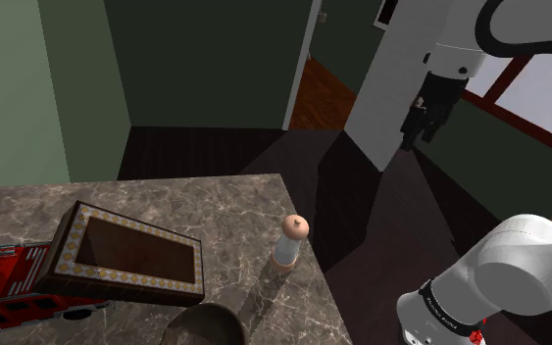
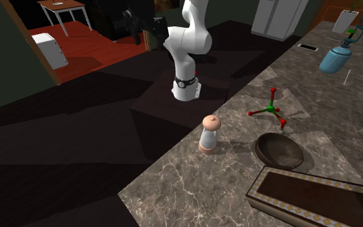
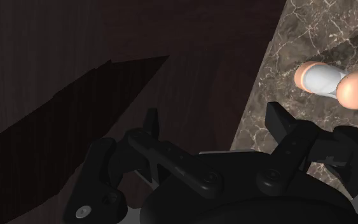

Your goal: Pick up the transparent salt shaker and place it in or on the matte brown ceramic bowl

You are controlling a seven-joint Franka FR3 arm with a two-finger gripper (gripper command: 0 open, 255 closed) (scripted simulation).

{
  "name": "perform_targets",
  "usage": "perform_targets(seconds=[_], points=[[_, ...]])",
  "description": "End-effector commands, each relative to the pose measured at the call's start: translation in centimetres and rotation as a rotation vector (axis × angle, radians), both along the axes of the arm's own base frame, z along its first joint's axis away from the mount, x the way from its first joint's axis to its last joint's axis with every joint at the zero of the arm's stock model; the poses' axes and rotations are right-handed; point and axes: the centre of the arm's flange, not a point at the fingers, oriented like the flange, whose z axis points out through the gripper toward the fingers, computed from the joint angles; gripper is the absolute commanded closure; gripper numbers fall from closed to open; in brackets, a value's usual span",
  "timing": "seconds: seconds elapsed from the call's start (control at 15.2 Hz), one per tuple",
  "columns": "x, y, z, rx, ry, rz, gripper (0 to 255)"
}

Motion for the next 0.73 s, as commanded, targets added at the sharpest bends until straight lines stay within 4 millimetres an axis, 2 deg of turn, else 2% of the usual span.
perform_targets(seconds=[0.0, 0.66], points=[[0.0, 0.0, 0.0, 0.0, 0.0, 0.0, 0], [1.3, 11.8, -6.7, -0.038, -0.014, -0.05, 0]])
